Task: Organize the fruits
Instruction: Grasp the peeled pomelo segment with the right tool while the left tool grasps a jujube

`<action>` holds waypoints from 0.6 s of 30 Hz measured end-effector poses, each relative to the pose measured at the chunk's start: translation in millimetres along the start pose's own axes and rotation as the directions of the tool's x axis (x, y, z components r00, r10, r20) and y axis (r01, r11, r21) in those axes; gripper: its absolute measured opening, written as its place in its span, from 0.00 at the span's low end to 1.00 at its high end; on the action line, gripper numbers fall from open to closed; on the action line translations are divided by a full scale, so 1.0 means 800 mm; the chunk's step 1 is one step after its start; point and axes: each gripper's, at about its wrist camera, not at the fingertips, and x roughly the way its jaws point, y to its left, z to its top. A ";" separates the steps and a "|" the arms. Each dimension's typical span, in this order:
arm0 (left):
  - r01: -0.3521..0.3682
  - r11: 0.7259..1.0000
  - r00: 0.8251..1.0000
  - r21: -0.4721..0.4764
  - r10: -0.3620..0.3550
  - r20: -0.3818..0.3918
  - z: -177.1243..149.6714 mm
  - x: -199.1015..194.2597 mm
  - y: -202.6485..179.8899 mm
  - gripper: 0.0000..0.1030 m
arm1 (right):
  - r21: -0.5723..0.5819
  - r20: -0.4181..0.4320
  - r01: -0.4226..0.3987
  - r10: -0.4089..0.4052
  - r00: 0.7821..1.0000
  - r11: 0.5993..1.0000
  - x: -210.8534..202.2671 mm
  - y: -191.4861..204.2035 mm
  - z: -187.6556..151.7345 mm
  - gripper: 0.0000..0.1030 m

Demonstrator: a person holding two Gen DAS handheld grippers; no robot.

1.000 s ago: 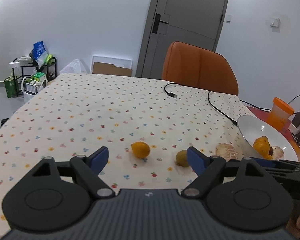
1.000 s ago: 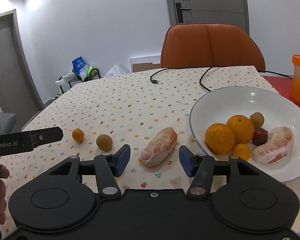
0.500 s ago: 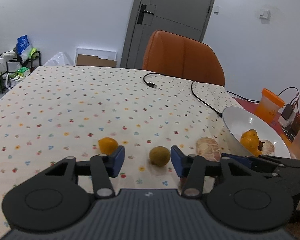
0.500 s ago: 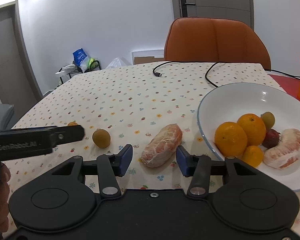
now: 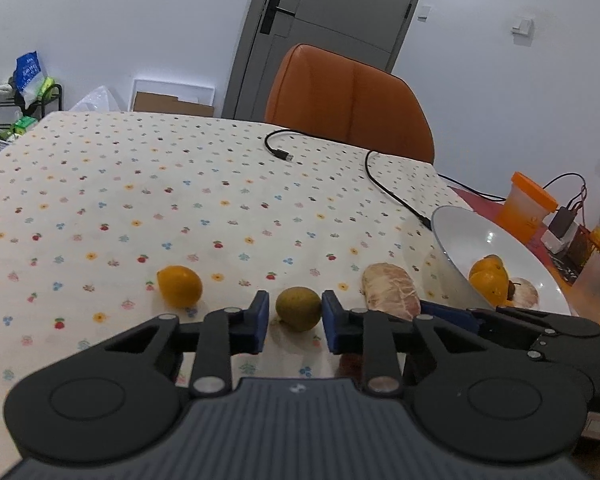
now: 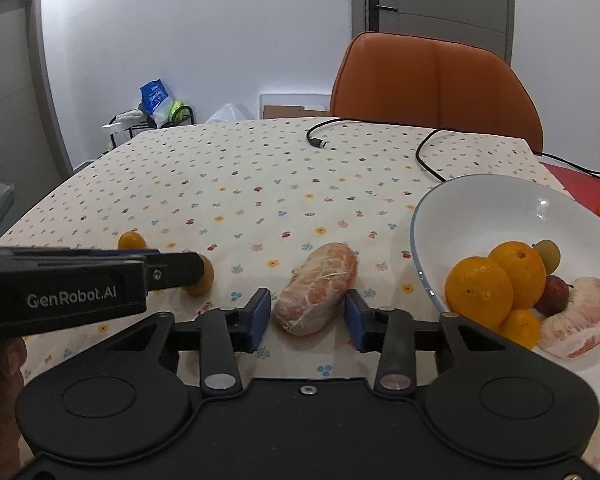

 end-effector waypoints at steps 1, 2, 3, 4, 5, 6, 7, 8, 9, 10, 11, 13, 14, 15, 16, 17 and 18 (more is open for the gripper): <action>0.001 1.000 1.000 0.000 -0.001 0.001 0.000 0.000 -0.001 0.22 | 0.003 -0.001 -0.006 0.006 1.000 1.000 0.000 -0.001 0.000 0.35; -0.005 1.000 1.000 0.005 0.005 0.003 -0.001 0.000 -0.002 0.22 | 0.001 0.000 -0.007 0.007 1.000 1.000 0.000 -0.002 0.000 0.35; -0.015 1.000 1.000 0.009 0.015 0.006 -0.001 -0.001 -0.003 0.22 | -0.002 0.001 -0.008 0.008 1.000 1.000 -0.001 -0.001 -0.001 0.35; -0.021 1.000 1.000 0.010 0.021 0.008 -0.002 -0.002 -0.004 0.22 | -0.001 0.002 -0.010 0.010 1.000 1.000 -0.001 -0.002 -0.001 0.34; -0.027 1.000 1.000 0.010 0.026 0.009 -0.002 -0.004 -0.004 0.22 | 0.003 0.002 -0.013 0.013 1.000 1.000 -0.002 -0.003 -0.001 0.34; -0.032 0.999 0.999 0.009 0.031 0.011 -0.002 -0.004 -0.003 0.22 | 0.009 0.002 -0.017 0.017 1.000 1.000 -0.002 -0.004 -0.001 0.34; -0.041 0.999 0.999 0.010 0.041 0.015 -0.001 -0.007 -0.003 0.22 | 0.012 0.002 -0.021 0.021 1.000 1.000 -0.003 -0.005 -0.001 0.34; -0.050 0.999 0.999 0.013 0.050 0.021 -0.001 -0.009 -0.002 0.22 | 0.015 0.002 -0.022 0.022 1.000 1.000 -0.003 -0.006 -0.001 0.34; -0.057 0.998 0.998 0.014 0.057 0.025 -0.001 -0.011 -0.001 0.22 | 0.016 0.001 -0.024 0.024 1.000 1.000 -0.004 -0.007 -0.002 0.33; -0.064 0.998 0.998 0.015 0.064 0.029 -0.001 -0.014 -0.001 0.22 | 0.018 0.001 -0.026 0.026 1.000 0.999 -0.005 -0.007 -0.002 0.33; -0.069 0.997 0.997 0.015 0.069 0.032 -0.001 -0.016 0.000 0.21 | 0.020 0.000 -0.029 0.029 1.000 0.999 -0.007 -0.007 -0.003 0.33; -0.087 0.996 0.996 0.014 0.086 0.032 -0.002 -0.020 0.002 0.22 | 0.022 -0.002 -0.033 0.033 0.999 0.999 -0.009 -0.008 -0.004 0.33; -0.096 0.995 0.995 0.014 0.096 0.031 -0.003 -0.022 0.003 0.22 | 0.022 -0.003 -0.034 0.034 0.999 0.999 -0.011 -0.007 -0.005 0.33; -0.105 0.994 0.994 0.013 0.105 0.031 -0.004 -0.023 0.004 0.22 | 0.019 -0.005 -0.035 0.035 0.999 0.999 -0.014 -0.007 -0.007 0.33; -0.111 0.994 0.993 0.011 0.111 0.030 -0.005 -0.024 0.006 0.22 | 0.018 -0.006 -0.034 0.034 0.999 0.999 -0.015 -0.006 -0.008 0.33; -0.117 0.993 0.993 0.011 0.117 0.027 -0.006 -0.024 0.007 0.22 | 0.017 -0.007 -0.034 0.034 0.999 0.999 -0.017 -0.006 -0.009 0.33; -0.123 0.992 0.992 0.009 0.123 0.023 -0.007 -0.023 0.008 0.22 | 0.015 -0.008 -0.035 0.035 0.999 0.999 -0.019 -0.006 -0.011 0.33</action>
